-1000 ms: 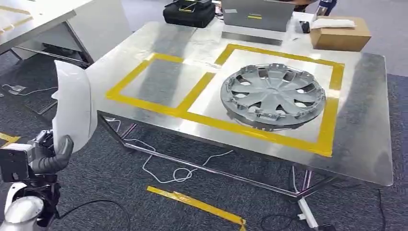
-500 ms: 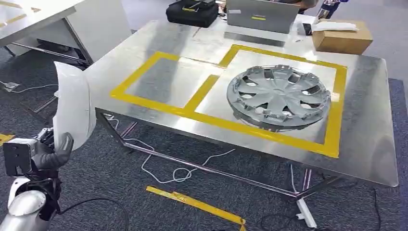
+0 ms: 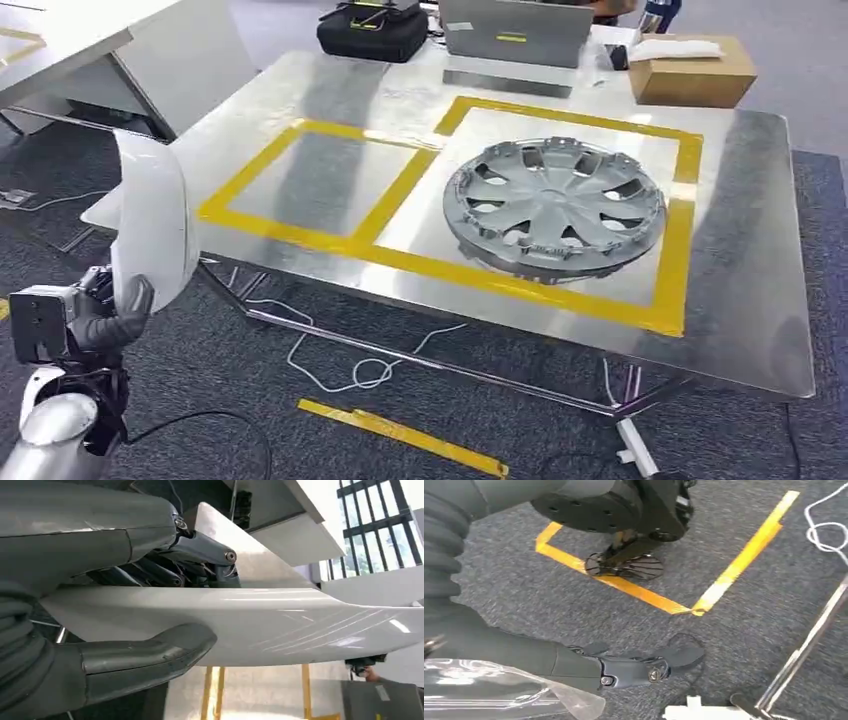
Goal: Take the parts from the cabinet and place them on the table.
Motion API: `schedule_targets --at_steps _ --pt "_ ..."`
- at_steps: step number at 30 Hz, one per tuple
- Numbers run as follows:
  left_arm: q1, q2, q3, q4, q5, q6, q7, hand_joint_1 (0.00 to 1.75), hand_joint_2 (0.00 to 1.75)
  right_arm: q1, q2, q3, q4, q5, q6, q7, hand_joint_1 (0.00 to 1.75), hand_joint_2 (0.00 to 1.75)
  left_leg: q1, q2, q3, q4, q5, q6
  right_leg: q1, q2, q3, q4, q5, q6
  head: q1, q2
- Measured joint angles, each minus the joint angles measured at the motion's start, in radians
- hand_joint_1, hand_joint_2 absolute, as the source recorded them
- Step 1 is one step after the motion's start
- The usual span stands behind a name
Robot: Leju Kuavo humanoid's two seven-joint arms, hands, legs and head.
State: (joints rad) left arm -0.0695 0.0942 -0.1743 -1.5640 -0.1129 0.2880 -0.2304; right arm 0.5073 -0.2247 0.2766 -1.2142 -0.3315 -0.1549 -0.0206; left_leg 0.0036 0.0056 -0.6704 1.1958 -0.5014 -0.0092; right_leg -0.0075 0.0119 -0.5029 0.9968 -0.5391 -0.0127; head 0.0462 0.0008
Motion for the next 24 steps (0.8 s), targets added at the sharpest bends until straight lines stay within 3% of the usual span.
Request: schedule_targets --at_steps 1,2,3,4,6,7,8,9,12,13,14,15,17,18,19,20,21,22,24 --pt "-0.002 0.0 0.0 0.001 0.0 0.0 0.0 1.75 1.75 -0.001 0.0 0.002 0.0 -0.001 -0.001 -0.002 0.0 1.75 -0.002 -0.001 0.032 -0.083 0.051 0.007 0.001 0.001 0.011 0.0 -0.008 0.002 0.0 0.0" --pt "-0.004 0.001 0.0 0.002 0.0 0.0 0.0 1.75 1.75 -0.001 -0.001 0.005 0.0 -0.001 -0.001 -0.002 0.0 1.75 -0.007 -0.002 0.058 -0.141 0.068 0.019 0.0 0.001 0.004 -0.003 -0.016 0.005 0.0 0.0" --pt "-0.007 0.001 0.0 0.005 0.001 0.0 0.0 1.75 1.75 -0.003 -0.001 0.009 0.002 -0.002 -0.001 -0.004 0.0 1.75 -0.01 -0.002 0.07 -0.158 0.05 0.025 0.007 0.002 0.009 -0.001 -0.024 0.015 0.004 0.0" --pt "-0.013 0.002 0.0 0.006 0.001 0.001 0.0 1.75 1.75 -0.004 -0.005 0.01 0.002 -0.003 -0.001 -0.003 0.0 1.75 -0.012 -0.001 0.077 -0.175 0.032 0.026 0.003 0.002 0.011 -0.003 -0.025 0.02 0.0 0.0" --pt "-0.014 0.001 0.0 0.007 0.002 0.003 0.0 1.75 1.75 -0.001 -0.005 0.013 0.003 -0.004 -0.002 -0.004 0.0 1.75 -0.013 -0.002 0.083 -0.19 0.028 0.037 0.002 -0.002 0.028 -0.003 -0.011 0.041 0.0 0.0" --pt "-0.014 0.001 0.0 0.007 0.001 0.003 -0.001 1.75 1.75 -0.003 -0.007 0.014 0.003 -0.004 -0.002 -0.004 0.0 1.75 -0.006 -0.005 0.098 -0.197 0.031 0.041 0.003 -0.002 0.035 -0.007 -0.021 0.047 0.001 0.0" --pt "-0.014 0.001 0.0 0.007 0.001 0.003 -0.001 1.75 1.75 -0.004 -0.007 0.017 0.003 -0.007 -0.002 -0.006 0.0 1.75 -0.003 -0.005 0.109 -0.202 0.031 0.041 0.002 -0.004 0.02 0.02 -0.033 0.047 0.005 0.0" --pt "-0.016 0.001 0.0 0.007 0.0 0.003 -0.002 1.75 1.75 -0.008 -0.009 0.019 0.003 -0.008 -0.004 -0.008 0.0 1.75 -0.002 -0.005 0.111 -0.203 0.027 0.046 0.002 -0.004 -0.016 0.081 -0.043 0.046 0.008 0.0" --pt "-0.013 0.0 0.0 0.008 0.0 0.003 -0.002 1.75 1.75 -0.006 -0.014 0.023 0.006 -0.013 -0.007 -0.008 0.0 1.75 -0.004 -0.005 0.119 -0.202 0.011 0.049 -0.002 -0.004 -0.166 0.288 -0.126 0.061 0.01 0.0" --pt "-0.01 0.0 0.0 0.01 0.0 0.003 -0.002 1.75 1.75 -0.005 -0.014 0.024 0.007 -0.013 -0.007 -0.008 0.0 1.75 -0.004 -0.005 0.129 -0.202 0.003 0.048 -0.002 -0.004 -0.189 0.294 -0.125 0.062 0.009 0.0" --pt "-0.01 0.0 0.0 0.011 0.0 0.003 -0.002 1.75 1.75 -0.005 -0.014 0.025 0.008 -0.013 -0.007 -0.008 0.0 1.75 -0.004 -0.005 0.14 -0.202 -0.005 0.047 -0.003 -0.004 -0.19 0.264 -0.1 0.065 0.008 0.0" --pt "-0.01 0.0 0.0 0.013 0.0 0.003 -0.002 1.75 1.75 -0.004 -0.014 0.027 0.009 -0.015 -0.008 -0.008 0.0 1.75 -0.003 -0.005 0.155 -0.202 -0.015 0.046 -0.003 -0.006 -0.173 0.197 -0.051 0.067 0.01 0.0" --pt "-0.011 -0.001 -0.001 0.013 -0.002 0.003 -0.002 1.75 1.75 -0.004 -0.017 0.031 0.01 -0.024 -0.016 -0.014 0.0 1.75 -0.003 -0.004 0.182 -0.202 -0.038 0.038 -0.003 -0.012 -0.125 0.029 0.085 0.055 0.01 0.0" --pt "-0.013 -0.001 -0.001 0.014 -0.004 0.003 -0.002 1.75 1.75 -0.008 -0.018 0.039 0.015 -0.031 -0.021 -0.015 0.0 1.75 -0.006 -0.003 0.19 -0.201 -0.045 0.031 0.001 -0.016 -0.131 0.032 0.063 0.047 0.007 0.0" --pt "-0.014 -0.001 -0.001 0.014 -0.005 0.003 -0.002 1.75 1.75 -0.009 -0.021 0.044 0.015 -0.037 -0.024 -0.02 0.0 1.75 -0.006 -0.005 0.185 -0.203 -0.049 0.024 0.004 -0.017 -0.123 0.031 0.039 0.033 0.008 0.0" --pt "-0.016 -0.001 -0.001 0.014 -0.006 0.003 -0.002 1.75 1.75 -0.005 -0.023 0.048 0.016 -0.043 -0.029 -0.022 0.0 1.75 -0.006 -0.004 0.19 -0.203 -0.053 0.018 0.006 -0.014 -0.116 0.03 0.067 0.025 0.006 0.0" --pt "-0.015 -0.002 -0.002 0.014 -0.009 0.003 -0.002 1.75 1.75 -0.006 -0.024 0.053 0.016 -0.049 -0.032 -0.023 0.0 1.75 -0.005 -0.004 0.199 -0.198 -0.052 0.015 0.007 -0.016 -0.123 0.029 0.058 0.016 0.008 0.0" --pt "-0.019 -0.002 -0.004 0.014 -0.013 0.002 -0.003 1.75 1.75 -0.008 -0.026 0.058 0.017 -0.057 -0.035 -0.026 0.0 1.75 -0.005 -0.004 0.202 -0.192 -0.049 0.011 0.004 -0.012 -0.1 0.026 0.064 0.009 0.007 0.0" --pt "-0.024 -0.001 -0.008 0.014 -0.021 -0.003 -0.005 1.75 1.75 -0.018 -0.031 0.073 0.018 -0.074 -0.043 -0.031 0.0 1.75 -0.003 -0.005 0.159 -0.104 -0.059 0.002 -0.001 -0.005 -0.078 0.012 0.061 0.001 0.002 0.0"
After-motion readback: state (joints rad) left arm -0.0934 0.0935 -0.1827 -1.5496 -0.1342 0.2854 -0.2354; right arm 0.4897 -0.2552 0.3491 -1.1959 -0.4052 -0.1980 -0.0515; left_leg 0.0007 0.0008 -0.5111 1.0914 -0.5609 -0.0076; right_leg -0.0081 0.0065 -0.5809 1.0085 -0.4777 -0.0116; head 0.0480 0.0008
